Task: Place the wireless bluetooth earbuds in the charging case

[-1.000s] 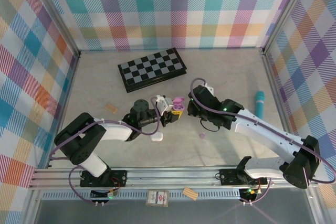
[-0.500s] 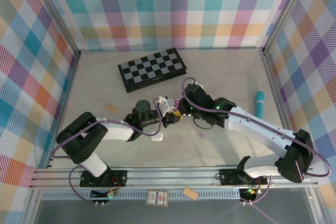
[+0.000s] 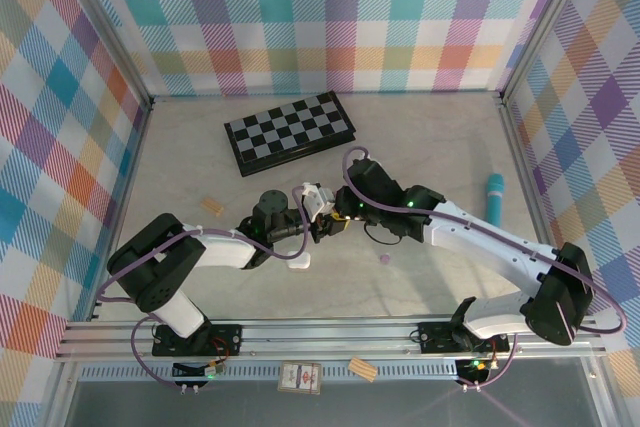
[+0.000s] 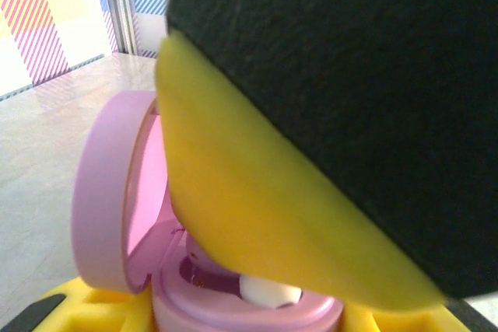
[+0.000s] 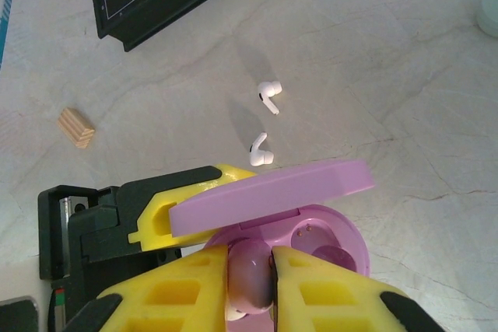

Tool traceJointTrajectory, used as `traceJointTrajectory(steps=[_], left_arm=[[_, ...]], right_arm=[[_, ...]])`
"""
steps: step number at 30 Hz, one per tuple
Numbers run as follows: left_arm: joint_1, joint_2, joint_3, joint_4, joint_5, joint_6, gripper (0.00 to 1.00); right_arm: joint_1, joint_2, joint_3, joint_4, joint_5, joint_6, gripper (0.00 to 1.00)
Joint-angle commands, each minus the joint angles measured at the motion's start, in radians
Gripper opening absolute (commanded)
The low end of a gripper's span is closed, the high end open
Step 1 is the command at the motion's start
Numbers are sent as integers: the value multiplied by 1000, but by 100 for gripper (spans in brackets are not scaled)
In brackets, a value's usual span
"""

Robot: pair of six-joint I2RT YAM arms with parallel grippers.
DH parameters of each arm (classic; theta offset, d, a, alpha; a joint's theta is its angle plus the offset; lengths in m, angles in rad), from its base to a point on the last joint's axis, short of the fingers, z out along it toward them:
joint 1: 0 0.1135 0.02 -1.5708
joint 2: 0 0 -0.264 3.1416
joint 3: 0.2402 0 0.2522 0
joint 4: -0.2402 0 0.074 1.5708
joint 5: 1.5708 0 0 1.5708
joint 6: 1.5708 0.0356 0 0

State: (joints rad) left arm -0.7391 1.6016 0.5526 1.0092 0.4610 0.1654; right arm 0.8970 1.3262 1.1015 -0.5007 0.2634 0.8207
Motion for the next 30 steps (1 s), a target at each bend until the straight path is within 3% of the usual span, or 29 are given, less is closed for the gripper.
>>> traceJointTrajectory(steps=[1,10,30], left_arm=[[-12,-31,31,66,17,-14,35],[-11,-33,38,68,18,-20,35],[-12,-64,32,80,31,-40,35]], right_arm=[[6,4,15,17,-18,-23,21],[7,-40,-10,75,-53,-55,39],[6,-91,-66,65,21,-26,37]])
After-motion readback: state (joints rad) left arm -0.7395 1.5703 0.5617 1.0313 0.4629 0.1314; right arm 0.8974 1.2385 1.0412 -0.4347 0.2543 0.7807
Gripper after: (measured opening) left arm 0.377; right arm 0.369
